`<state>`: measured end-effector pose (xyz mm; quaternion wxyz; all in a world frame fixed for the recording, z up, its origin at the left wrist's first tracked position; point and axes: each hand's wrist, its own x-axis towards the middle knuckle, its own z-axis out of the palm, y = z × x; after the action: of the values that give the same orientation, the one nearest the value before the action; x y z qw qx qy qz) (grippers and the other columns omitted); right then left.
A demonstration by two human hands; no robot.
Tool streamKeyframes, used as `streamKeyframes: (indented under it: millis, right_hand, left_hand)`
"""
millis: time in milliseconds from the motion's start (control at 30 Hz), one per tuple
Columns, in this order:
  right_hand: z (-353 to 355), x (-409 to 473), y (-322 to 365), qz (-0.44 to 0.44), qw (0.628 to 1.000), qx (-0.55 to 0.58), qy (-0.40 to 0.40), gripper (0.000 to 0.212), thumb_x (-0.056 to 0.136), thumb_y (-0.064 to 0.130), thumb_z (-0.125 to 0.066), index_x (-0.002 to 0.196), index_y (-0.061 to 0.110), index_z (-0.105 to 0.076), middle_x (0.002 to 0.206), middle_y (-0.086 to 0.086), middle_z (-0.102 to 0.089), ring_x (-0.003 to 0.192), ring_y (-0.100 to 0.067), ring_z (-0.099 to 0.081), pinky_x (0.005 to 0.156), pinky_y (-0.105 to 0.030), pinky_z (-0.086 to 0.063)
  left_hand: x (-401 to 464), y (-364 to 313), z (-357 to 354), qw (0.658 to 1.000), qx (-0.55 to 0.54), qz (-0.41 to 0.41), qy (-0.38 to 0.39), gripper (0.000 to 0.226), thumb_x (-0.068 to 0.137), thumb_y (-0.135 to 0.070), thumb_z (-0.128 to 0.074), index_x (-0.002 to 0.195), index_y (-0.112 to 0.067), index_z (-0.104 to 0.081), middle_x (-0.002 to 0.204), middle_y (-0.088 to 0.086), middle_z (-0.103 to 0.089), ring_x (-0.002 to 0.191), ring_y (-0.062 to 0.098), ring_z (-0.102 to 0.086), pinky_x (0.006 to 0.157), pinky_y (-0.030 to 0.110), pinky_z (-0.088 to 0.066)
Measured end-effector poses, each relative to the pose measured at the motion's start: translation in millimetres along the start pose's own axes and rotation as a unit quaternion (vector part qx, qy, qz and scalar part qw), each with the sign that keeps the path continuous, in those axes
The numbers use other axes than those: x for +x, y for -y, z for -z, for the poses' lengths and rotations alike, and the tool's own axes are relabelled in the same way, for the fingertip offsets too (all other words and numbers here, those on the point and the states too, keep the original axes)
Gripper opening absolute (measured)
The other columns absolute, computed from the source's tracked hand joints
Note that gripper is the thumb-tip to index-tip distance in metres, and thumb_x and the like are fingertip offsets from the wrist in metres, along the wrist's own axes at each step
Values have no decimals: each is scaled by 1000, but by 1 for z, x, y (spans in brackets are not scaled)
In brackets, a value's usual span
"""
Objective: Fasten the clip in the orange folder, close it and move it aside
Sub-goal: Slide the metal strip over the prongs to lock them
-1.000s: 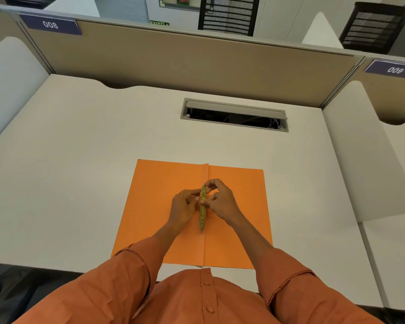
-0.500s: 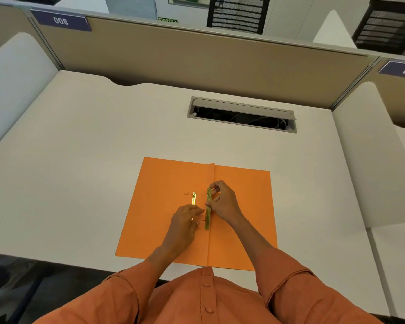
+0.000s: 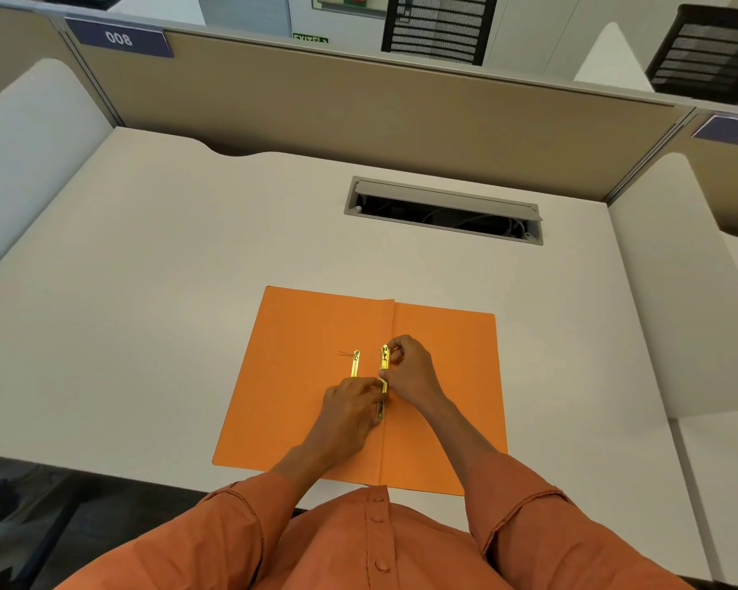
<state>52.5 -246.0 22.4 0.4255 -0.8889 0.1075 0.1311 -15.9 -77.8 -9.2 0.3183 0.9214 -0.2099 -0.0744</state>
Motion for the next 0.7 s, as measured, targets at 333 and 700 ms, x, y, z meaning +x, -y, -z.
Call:
streamKeyframes:
  millis: [333, 700]
  right_hand:
    - [-2, 3, 1, 30, 999, -9, -10, 41, 77, 7, -87, 110, 20, -66, 97, 1, -60, 82, -11, -58, 67, -15, -43]
    - [7, 13, -8, 16, 998, -33, -51, 6, 89, 4, -73, 88, 8, -78, 91, -5, -76, 70, -1, -61, 65, -16, -45]
  left_hand:
    - [-3, -9, 4, 994, 105, -9, 34, 52, 91, -36, -64, 142, -26, -58, 151, -10, -53, 136, 18, -45, 105, 41, -38]
    - [-1, -20, 8, 987, 153, 6, 45, 47, 92, -35, -65, 138, -25, -63, 147, -8, -58, 134, 20, -53, 101, 45, -45]
